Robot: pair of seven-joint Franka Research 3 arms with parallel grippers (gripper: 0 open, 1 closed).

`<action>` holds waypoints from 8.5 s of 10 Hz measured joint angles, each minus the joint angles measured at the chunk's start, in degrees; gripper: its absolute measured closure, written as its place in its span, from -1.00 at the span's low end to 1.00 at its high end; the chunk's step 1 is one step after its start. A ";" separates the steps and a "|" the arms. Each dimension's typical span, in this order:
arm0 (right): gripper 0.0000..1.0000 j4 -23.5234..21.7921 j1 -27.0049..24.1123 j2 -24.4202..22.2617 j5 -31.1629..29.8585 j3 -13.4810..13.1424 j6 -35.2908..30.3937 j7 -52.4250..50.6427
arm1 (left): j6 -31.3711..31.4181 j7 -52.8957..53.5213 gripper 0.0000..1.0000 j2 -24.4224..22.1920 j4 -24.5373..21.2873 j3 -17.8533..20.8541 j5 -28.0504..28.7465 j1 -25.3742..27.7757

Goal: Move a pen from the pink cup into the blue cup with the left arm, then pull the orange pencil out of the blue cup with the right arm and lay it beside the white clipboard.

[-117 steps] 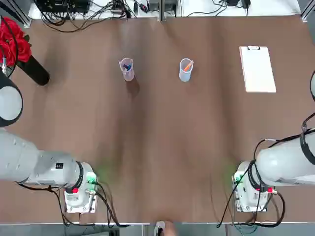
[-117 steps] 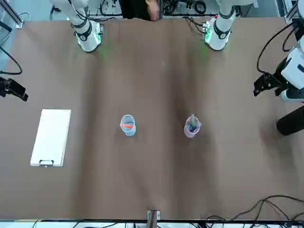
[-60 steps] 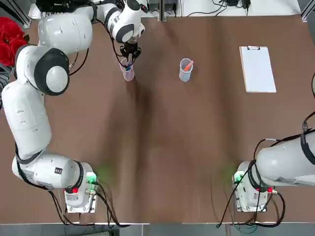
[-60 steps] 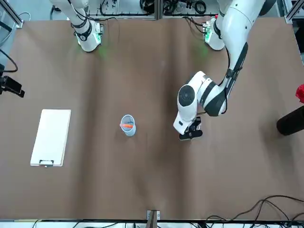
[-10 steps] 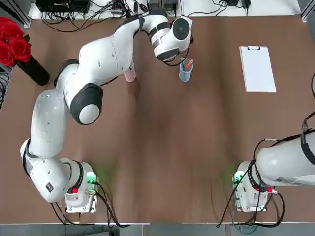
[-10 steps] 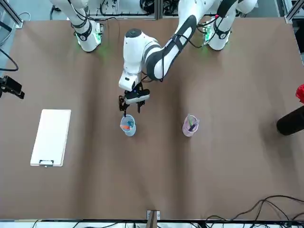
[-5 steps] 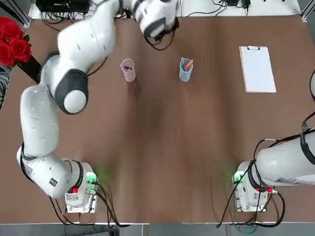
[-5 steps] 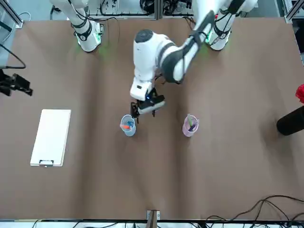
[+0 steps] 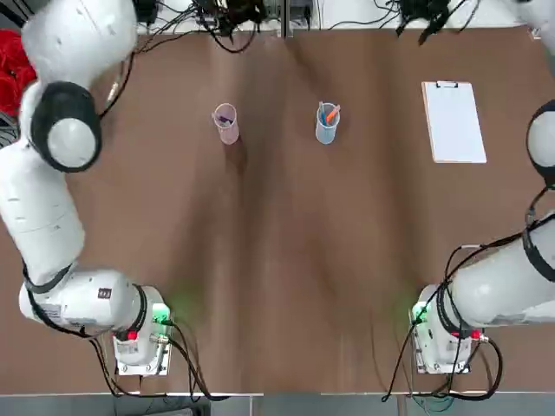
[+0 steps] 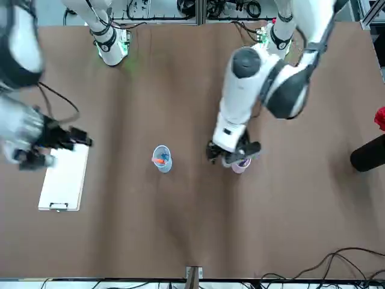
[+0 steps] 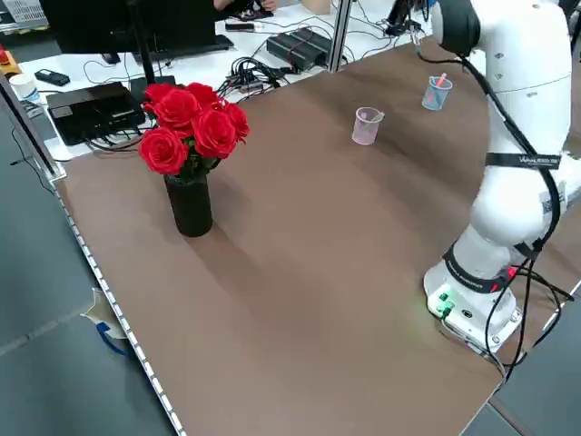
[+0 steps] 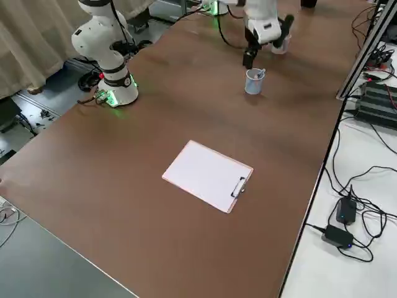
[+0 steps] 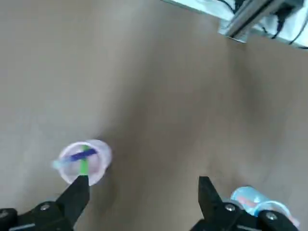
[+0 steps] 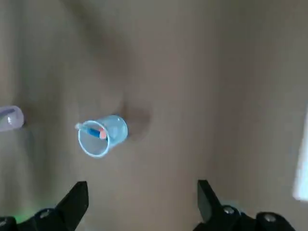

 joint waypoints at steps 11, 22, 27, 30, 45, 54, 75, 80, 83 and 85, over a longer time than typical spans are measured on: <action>-0.76 -11.00 9.33 11.14 8.84 4.48 27.70 0.13 | -11.70 52.82 -1.00 -21.10 -4.40 38.64 -30.75 0.04; -0.07 -15.02 9.54 11.71 12.22 6.60 31.06 0.14 | -11.80 59.86 -1.00 -33.98 -20.61 42.78 -31.26 -0.06; 0.26 -14.92 9.54 11.68 13.62 6.61 31.48 0.13 | -11.80 59.78 -1.00 -33.98 -20.67 43.32 -30.98 0.06; 0.27 -14.79 9.47 11.59 13.73 6.59 31.65 0.14 | -11.80 59.77 -1.00 -33.98 -20.71 43.32 -30.53 0.10; 0.67 -10.44 9.35 8.05 14.19 5.88 24.57 0.16 | -11.80 60.03 -1.00 -33.63 -20.88 43.20 -30.48 0.09; 0.67 8.23 8.09 4.50 -8.57 -6.39 -15.60 -1.80 | -11.80 59.89 -1.00 -33.45 -20.98 43.03 -30.48 -0.08; 0.67 9.55 6.37 31.00 -7.74 -13.98 13.41 -12.33 | -11.80 59.63 -1.00 -33.03 -21.12 42.94 -30.48 -0.19; -0.51 14.08 5.59 30.53 -7.33 -15.35 13.06 -13.07 | -11.80 59.62 -1.00 -32.96 -21.13 42.93 -30.48 -0.21; -1.00 16.74 5.23 20.76 -7.32 -18.17 5.89 -11.80 | -11.80 59.62 -1.00 -32.93 -21.15 42.93 -30.48 -0.21; -1.00 16.78 4.19 11.47 -9.63 -18.41 -0.94 -7.73 | -11.79 59.62 -1.00 -32.92 -21.15 42.94 -30.48 -0.19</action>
